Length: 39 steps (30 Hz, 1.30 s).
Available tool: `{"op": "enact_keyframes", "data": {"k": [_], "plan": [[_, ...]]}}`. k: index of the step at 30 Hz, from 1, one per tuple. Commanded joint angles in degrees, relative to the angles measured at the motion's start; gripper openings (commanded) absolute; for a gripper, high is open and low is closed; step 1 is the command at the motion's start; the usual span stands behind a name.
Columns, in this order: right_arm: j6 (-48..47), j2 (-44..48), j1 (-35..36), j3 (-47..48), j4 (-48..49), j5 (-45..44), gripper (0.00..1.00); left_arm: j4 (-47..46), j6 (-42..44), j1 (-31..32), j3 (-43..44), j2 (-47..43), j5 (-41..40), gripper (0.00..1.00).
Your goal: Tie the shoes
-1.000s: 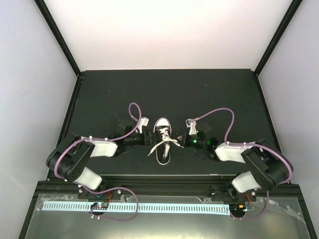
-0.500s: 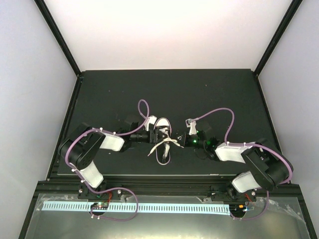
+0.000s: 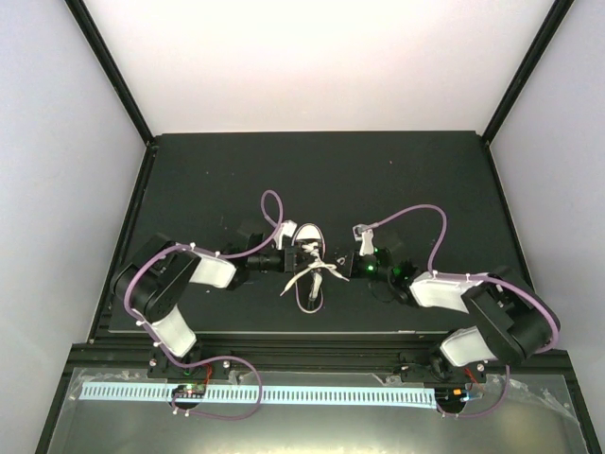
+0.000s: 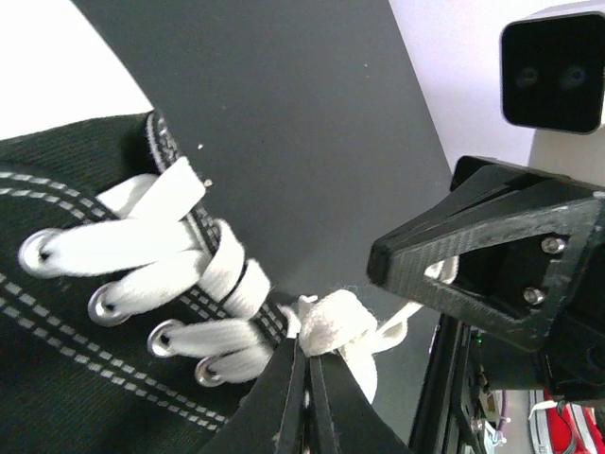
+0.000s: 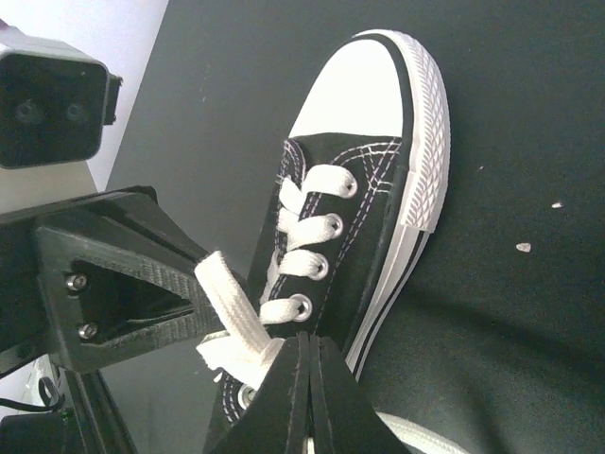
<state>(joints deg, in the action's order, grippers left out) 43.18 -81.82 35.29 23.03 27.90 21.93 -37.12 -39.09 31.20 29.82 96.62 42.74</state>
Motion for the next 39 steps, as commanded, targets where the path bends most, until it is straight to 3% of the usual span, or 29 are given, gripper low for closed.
{"op": "enact_keyframes", "data": {"k": [1, 15, 37, 39], "plan": [[-0.7, 3.1, 0.0, -1.2, -0.3, -2.6, 0.02, 0.2, 0.8, -0.2, -2.0, -4.0, -5.4, 0.01], [-2.2, 7.9, 0.0, -2.6, -7.8, -8.3, 0.02, 10.7, 1.4, -3.7, -7.6, -11.6, -12.9, 0.01], [-1.5, 4.3, 0.0, -6.0, -3.0, -7.8, 0.02, 10.1, 1.8, -5.9, -12.6, -12.4, -11.2, 0.02], [-3.1, 5.0, 0.0, -5.4, -3.3, -6.4, 0.02, 9.9, 2.9, -5.9, -12.3, -13.4, -10.1, 0.11]]}}
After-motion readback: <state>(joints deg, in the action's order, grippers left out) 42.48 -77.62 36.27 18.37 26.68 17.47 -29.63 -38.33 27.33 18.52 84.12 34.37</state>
